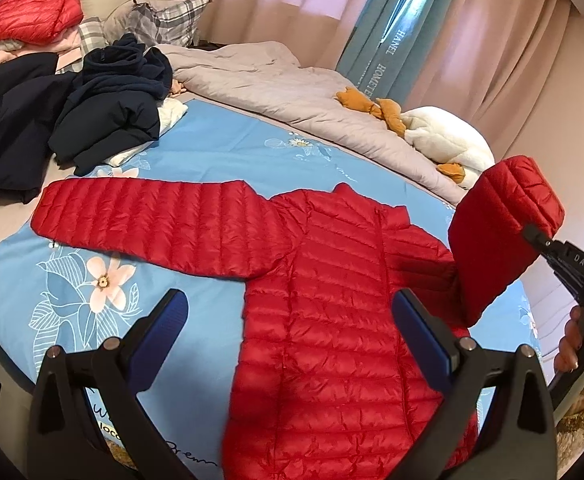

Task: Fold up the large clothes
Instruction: 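Lift the sleeve cuff with the right tool and carry it across the jacket body, then lower the sleeve onto the jacket body and open the right tool, then grasp the jacket side edge with the left tool and fold it inward, then move the left tool to the other sleeve's cuff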

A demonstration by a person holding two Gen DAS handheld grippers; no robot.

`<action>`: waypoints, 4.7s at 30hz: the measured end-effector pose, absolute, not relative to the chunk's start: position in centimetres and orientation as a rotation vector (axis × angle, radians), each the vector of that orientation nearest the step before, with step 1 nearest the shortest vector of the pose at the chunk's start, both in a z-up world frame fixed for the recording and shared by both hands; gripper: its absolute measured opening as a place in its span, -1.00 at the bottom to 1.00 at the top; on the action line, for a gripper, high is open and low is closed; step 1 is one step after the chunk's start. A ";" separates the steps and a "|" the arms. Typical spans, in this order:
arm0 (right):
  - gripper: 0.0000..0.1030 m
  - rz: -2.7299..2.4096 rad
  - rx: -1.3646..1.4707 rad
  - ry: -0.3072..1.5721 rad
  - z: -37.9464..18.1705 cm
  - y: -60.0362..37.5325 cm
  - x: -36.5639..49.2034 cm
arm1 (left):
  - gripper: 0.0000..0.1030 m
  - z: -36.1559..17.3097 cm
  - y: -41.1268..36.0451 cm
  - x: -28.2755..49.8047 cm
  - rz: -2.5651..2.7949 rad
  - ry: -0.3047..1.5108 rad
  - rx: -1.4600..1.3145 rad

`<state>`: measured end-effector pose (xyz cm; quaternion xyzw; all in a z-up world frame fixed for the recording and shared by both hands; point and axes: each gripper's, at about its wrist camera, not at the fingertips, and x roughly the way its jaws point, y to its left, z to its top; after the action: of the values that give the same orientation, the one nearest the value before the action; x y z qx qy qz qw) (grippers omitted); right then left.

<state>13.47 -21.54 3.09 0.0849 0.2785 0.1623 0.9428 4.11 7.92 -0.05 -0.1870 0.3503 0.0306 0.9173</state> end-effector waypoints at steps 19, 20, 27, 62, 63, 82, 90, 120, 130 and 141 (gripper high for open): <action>-0.88 0.429 0.162 0.741 -2.0 -16.8 14.2 | 0.98 -2.1 9.1 4.8 0.113 0.771 -0.374; -0.88 0.436 0.157 0.754 -2.4 -16.4 14.2 | 0.98 -2.3 9.2 4.9 0.117 0.775 -0.375; -0.88 0.468 0.107 0.824 -4.4 -14.2 14.4 | 0.98 -3.2 9.9 5.2 0.135 0.796 -0.385; 0.06 0.142 0.188 0.824 -5.8 -21.8 10.1 | 0.77 -12.8 4.1 14.4 -0.209 0.976 -0.487; 0.06 0.133 0.192 0.822 -5.8 -22.1 10.0 | 0.71 -13.4 4.0 14.8 -0.219 0.984 -0.509; 0.06 0.012 0.317 0.803 -7.2 -27.8 7.9 | -0.83 -7.9 2.8 19.7 -0.145 0.831 -0.460; 0.06 -0.009 0.314 0.785 -7.0 -28.4 7.4 | -0.83 -6.7 4.3 22.9 -0.077 0.815 -0.381; 0.06 -0.079 0.265 0.838 -8.3 -28.5 8.5 | -0.58 -15.1 6.1 24.1 0.071 1.056 -0.320; 0.06 -0.073 0.237 0.814 -7.3 -27.5 8.2 | 0.20 -11.8 7.2 21.0 0.087 1.005 -0.303; 0.36 -0.035 0.182 0.748 -5.1 -25.0 7.5 | 0.94 -3.8 10.3 13.0 0.077 0.783 -0.366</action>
<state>7.45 -24.95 -5.14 0.0885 0.3650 -0.0169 0.9266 12.97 10.26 -3.78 -0.1772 0.3793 0.0371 0.9074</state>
